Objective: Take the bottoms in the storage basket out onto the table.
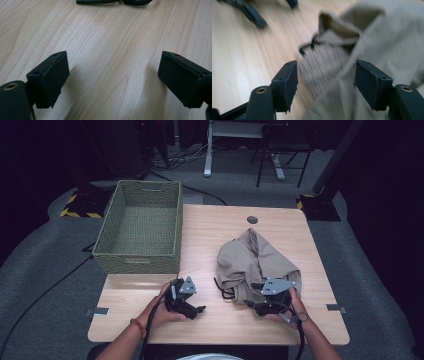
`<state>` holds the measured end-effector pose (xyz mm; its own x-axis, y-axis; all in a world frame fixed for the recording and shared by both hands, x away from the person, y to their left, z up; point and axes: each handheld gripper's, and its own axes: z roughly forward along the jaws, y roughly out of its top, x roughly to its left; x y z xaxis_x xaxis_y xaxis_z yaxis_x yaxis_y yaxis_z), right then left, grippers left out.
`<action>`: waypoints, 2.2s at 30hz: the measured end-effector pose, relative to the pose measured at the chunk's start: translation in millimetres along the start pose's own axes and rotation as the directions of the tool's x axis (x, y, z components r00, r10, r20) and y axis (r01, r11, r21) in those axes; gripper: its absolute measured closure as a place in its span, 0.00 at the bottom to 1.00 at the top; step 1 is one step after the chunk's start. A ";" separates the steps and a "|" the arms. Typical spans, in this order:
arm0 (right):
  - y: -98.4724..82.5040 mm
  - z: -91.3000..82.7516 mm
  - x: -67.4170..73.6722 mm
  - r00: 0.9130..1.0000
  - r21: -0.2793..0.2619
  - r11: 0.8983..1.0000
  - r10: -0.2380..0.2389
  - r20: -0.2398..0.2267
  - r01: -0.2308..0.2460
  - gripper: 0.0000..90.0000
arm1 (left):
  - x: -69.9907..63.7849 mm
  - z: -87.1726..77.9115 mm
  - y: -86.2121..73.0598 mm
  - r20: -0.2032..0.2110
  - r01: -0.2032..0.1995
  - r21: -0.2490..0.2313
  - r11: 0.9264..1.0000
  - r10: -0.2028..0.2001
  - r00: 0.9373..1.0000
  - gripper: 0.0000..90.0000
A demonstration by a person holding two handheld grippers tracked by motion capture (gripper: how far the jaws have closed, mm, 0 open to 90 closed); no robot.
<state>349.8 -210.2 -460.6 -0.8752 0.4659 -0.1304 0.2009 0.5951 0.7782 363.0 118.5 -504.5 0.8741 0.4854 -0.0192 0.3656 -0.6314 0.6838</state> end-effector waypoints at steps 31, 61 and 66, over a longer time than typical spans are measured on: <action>-11.9 36.9 -6.6 1.000 0.091 0.996 0.022 -0.018 -0.020 0.72 | -0.1 0.1 0.1 0.000 0.001 0.000 1.000 -0.001 1.000 0.12; 78.9 -63.7 1.2 0.985 -0.254 0.963 -0.122 -0.118 0.089 0.82 | -0.1 0.4 0.7 0.000 0.001 0.001 1.000 -0.001 1.000 0.12; 75.1 -59.6 -3.2 0.987 -0.233 0.970 -0.097 -0.128 0.065 0.82 | -1.5 -1.4 12.2 0.017 0.017 -0.054 0.998 -0.016 1.000 0.22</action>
<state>341.5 -206.0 -365.2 -0.9395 0.3186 -0.1259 0.0353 0.4556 0.8895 365.7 110.9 -495.1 0.8735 0.4850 -0.0422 0.3623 -0.5898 0.7217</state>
